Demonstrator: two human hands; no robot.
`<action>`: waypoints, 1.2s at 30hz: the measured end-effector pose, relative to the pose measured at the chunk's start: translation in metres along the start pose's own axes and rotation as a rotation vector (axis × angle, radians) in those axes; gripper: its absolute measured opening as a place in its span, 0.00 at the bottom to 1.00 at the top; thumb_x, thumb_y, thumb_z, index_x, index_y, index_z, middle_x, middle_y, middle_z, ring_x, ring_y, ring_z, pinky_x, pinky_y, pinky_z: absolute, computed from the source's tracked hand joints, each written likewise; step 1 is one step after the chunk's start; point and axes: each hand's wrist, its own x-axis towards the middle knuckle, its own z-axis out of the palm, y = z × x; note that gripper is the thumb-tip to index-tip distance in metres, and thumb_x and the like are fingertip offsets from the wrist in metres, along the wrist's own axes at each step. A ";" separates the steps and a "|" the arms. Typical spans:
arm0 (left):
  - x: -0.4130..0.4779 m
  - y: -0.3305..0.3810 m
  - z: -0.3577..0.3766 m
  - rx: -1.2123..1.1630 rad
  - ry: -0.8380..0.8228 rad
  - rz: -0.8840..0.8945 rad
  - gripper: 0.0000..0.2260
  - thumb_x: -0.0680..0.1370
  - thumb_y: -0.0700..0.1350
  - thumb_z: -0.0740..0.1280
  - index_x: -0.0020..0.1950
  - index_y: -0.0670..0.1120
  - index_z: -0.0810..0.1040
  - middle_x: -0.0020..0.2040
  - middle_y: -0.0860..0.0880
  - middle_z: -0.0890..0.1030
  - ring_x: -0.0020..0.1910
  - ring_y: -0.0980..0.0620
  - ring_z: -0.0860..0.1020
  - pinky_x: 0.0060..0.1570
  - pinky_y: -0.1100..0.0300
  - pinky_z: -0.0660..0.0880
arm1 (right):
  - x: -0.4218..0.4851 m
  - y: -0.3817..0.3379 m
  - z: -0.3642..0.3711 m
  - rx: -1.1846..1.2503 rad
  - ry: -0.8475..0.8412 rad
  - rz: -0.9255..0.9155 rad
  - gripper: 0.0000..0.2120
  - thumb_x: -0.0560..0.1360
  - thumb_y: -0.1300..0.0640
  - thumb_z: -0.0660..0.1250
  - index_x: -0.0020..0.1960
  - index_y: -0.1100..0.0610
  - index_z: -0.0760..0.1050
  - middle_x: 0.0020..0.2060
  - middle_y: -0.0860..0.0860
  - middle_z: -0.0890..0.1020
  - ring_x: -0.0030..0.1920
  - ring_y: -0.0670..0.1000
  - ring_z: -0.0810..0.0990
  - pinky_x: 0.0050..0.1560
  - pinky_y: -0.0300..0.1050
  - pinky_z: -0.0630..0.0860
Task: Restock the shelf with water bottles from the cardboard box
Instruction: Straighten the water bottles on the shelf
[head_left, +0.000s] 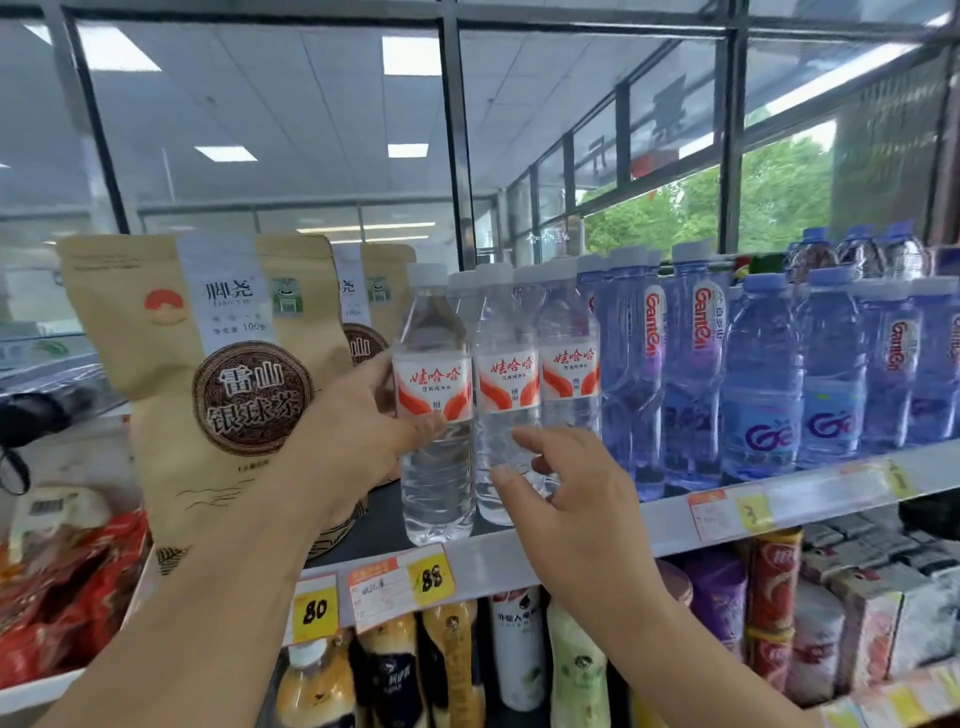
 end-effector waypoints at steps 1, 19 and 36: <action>0.000 -0.003 0.001 -0.009 0.000 -0.015 0.20 0.72 0.35 0.74 0.59 0.53 0.79 0.50 0.49 0.85 0.53 0.44 0.83 0.53 0.39 0.79 | -0.001 0.002 0.000 -0.001 -0.002 0.000 0.18 0.77 0.48 0.68 0.67 0.49 0.75 0.57 0.41 0.75 0.55 0.39 0.73 0.57 0.39 0.73; 0.002 -0.011 0.016 0.055 0.117 -0.048 0.21 0.75 0.34 0.70 0.62 0.57 0.76 0.51 0.53 0.85 0.58 0.47 0.80 0.62 0.42 0.74 | 0.011 0.036 -0.019 -0.038 -0.004 0.017 0.21 0.78 0.48 0.68 0.70 0.48 0.72 0.71 0.49 0.64 0.70 0.50 0.64 0.65 0.49 0.71; -0.026 -0.011 0.048 0.294 0.327 0.053 0.21 0.74 0.44 0.74 0.59 0.64 0.74 0.50 0.64 0.83 0.53 0.59 0.80 0.56 0.46 0.77 | 0.013 0.070 -0.054 -0.082 0.058 0.021 0.24 0.77 0.47 0.67 0.72 0.48 0.70 0.73 0.50 0.59 0.73 0.51 0.57 0.64 0.42 0.61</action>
